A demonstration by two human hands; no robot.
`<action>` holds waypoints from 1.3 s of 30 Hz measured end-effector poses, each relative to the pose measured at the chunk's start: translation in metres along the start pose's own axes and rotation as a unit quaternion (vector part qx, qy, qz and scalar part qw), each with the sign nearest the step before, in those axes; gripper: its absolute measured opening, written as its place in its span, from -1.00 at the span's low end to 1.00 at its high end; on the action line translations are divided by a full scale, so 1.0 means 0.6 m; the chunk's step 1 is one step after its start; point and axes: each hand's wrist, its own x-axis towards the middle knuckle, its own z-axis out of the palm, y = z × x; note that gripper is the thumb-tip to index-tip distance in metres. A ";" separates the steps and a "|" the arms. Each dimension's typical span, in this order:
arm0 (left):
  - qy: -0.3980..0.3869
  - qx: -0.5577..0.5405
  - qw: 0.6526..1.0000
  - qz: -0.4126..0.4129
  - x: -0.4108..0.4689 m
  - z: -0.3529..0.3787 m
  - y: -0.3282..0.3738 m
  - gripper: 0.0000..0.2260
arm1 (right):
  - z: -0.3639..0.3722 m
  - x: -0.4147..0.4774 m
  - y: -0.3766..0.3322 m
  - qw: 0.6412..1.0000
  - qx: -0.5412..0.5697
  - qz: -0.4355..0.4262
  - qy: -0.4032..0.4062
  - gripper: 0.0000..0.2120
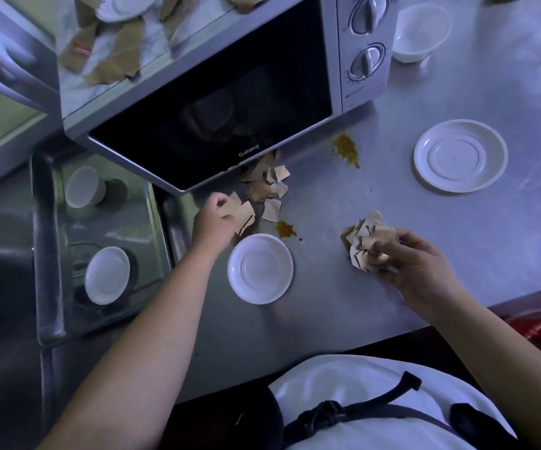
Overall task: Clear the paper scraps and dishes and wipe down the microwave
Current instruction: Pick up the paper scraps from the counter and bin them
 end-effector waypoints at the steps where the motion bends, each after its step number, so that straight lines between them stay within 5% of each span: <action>1: 0.010 -0.037 0.999 -0.004 -0.016 -0.009 0.004 -0.69 | 0.003 0.000 -0.004 1.000 -0.004 0.000 -0.023 -0.85; 9: -0.014 -0.342 0.940 -0.020 -0.192 0.007 0.046 -0.59 | 0.083 -0.013 0.001 0.976 -0.055 0.035 -0.207 -0.86; 14: -0.056 -0.394 0.918 -0.004 -0.254 0.020 0.081 -0.63 | 0.118 -0.028 0.021 0.977 -0.072 0.030 -0.198 -0.85; 19: -0.144 -0.526 0.836 -0.053 -0.285 0.013 0.089 -0.71 | 0.117 -0.027 0.016 0.974 -0.125 0.014 -0.190 -0.84; 23: -0.131 -0.577 0.801 -0.094 -0.302 0.019 0.102 -0.61 | 0.119 -0.036 0.020 0.968 -0.162 0.006 -0.194 -0.83; 31: -0.140 -0.516 0.837 -0.116 -0.281 0.038 0.113 -0.59 | 0.095 -0.027 0.004 0.974 -0.152 0.016 -0.168 -0.70; 36: -0.022 -0.341 0.934 -0.106 -0.197 0.040 0.081 -0.84 | 0.052 -0.012 -0.020 0.989 -0.117 0.001 -0.089 -0.71; 39: 0.000 -0.193 0.977 -0.084 -0.123 0.047 0.067 -0.76 | 0.028 -0.010 -0.029 0.993 -0.101 -0.010 -0.056 -0.69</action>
